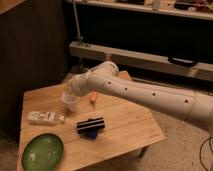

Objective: Stand the bottle upright

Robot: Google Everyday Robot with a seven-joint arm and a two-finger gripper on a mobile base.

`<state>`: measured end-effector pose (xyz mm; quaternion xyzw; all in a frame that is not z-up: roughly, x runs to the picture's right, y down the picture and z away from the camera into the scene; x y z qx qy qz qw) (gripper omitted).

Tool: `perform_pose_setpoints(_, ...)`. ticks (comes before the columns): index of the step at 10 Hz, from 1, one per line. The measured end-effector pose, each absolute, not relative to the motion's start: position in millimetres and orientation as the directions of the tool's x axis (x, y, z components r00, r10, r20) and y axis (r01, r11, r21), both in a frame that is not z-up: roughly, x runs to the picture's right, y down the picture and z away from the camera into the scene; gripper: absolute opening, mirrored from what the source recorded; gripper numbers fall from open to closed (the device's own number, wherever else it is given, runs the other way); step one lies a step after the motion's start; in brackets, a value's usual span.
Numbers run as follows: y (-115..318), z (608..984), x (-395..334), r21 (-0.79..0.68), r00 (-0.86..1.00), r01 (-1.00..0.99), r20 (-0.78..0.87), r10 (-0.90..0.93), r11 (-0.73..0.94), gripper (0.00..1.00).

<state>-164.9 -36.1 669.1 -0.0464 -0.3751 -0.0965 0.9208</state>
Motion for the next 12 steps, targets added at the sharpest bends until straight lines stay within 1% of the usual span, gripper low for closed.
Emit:
perform_pose_setpoints(3,-77.5,619.8,-148.6,-0.049,0.712,0.261,0.685,-0.158,0.964,0.04)
perform_pose_setpoints(4,-87.8,598.7,-140.0,-0.063,0.717,0.271,0.679,-0.158,0.961,0.04)
perform_pose_setpoints(5,-92.6,586.3,-136.8,-0.068,0.717,0.279,0.679,-0.16,0.958,0.04)
perform_pose_setpoints(9,-93.6,582.0,-137.3,-0.071,0.715,0.285,0.68,-0.163,0.956,0.04)
perform_pose_setpoints(11,-96.8,586.3,-141.1,-0.107,0.739,0.283,0.658,-0.146,0.953,0.04)
perform_pose_setpoints(12,-96.3,594.8,-149.6,-0.145,0.757,0.278,0.642,-0.124,0.95,0.0)
